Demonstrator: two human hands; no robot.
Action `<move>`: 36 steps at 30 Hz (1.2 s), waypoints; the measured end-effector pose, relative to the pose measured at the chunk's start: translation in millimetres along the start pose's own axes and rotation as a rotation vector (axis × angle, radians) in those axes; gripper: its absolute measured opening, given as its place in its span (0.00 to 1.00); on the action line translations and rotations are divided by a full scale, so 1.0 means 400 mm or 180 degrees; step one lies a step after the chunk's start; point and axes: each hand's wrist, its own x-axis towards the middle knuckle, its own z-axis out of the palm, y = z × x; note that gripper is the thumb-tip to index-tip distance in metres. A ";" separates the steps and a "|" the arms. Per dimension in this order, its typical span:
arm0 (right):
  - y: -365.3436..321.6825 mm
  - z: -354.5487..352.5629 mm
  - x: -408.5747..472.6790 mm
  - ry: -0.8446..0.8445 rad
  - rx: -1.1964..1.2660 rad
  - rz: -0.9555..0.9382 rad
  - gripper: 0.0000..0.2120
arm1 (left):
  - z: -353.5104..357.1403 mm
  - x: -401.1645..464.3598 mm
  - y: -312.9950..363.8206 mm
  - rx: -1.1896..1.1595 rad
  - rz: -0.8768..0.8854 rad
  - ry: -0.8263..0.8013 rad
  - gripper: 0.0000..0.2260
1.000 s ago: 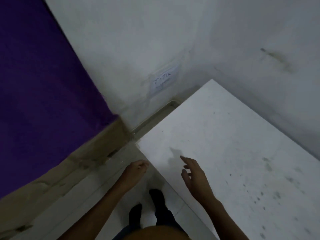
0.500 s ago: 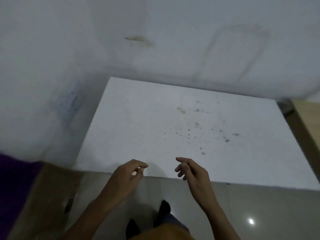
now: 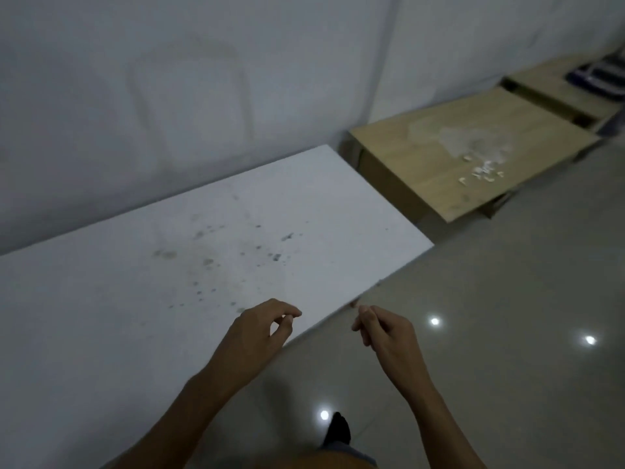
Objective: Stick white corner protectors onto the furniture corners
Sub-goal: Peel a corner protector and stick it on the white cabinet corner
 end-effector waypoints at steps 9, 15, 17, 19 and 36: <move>0.179 -0.411 0.142 0.0486 -0.0234 0.0316 0.12 | 0.344 0.403 0.300 -0.0017 0.0715 -0.0576 0.08; 0.276 -0.610 0.220 0.0847 -0.0250 0.0566 0.11 | 0.505 0.584 0.411 -0.0108 0.0867 -0.0991 0.08; 0.302 -0.659 0.247 0.0946 -0.0205 0.0666 0.12 | 0.543 0.637 0.431 -0.0105 0.0858 -0.1095 0.08; 0.326 -0.702 0.280 0.1027 -0.0080 0.0745 0.13 | 0.578 0.694 0.447 -0.0127 0.0819 -0.1184 0.09; 0.574 -1.074 0.806 0.0876 -0.0098 0.1233 0.11 | 0.964 1.346 0.539 -0.0127 0.0049 -0.1390 0.10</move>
